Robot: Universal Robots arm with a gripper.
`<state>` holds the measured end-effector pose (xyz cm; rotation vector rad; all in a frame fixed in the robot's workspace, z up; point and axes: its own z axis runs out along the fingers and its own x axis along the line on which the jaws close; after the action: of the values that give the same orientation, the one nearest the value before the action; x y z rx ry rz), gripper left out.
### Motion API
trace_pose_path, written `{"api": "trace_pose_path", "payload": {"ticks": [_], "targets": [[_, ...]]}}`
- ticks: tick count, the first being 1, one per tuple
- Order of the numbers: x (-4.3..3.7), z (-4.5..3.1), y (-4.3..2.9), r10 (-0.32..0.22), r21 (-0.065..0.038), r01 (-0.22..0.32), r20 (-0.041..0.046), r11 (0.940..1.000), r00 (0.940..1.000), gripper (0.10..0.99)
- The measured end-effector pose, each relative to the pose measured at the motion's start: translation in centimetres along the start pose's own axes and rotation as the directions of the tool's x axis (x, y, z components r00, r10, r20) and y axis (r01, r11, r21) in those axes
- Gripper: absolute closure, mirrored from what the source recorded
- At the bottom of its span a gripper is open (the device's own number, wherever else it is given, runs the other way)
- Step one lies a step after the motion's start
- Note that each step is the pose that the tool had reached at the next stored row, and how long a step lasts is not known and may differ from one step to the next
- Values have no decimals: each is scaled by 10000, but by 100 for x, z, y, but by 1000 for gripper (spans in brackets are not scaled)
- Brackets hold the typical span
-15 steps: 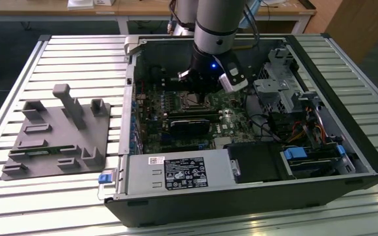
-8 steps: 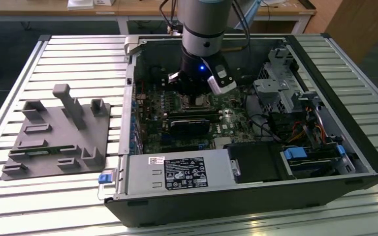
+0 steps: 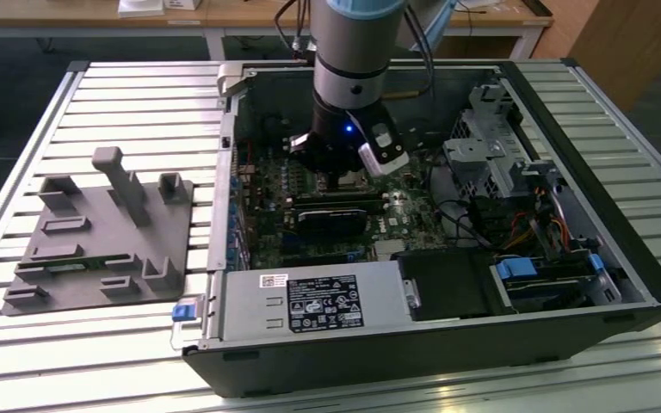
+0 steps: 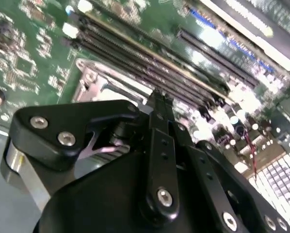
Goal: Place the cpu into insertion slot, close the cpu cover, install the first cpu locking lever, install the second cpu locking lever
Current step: 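Install the second cpu locking lever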
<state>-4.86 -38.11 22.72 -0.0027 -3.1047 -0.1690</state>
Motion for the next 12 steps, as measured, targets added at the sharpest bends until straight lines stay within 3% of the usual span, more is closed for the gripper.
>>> {"api": "trace_pose_path", "payload": {"ticks": [3, 8, 12], "targets": [[68, 12, -12, -6, -146, 6, -1, 9999, 10000, 980], [73, 96, -23, -7, -180, 7, -1, 9998, 10000, 980], [75, 107, -74, -14, -405, 14, -2, 9992, 10000, 980]]}}
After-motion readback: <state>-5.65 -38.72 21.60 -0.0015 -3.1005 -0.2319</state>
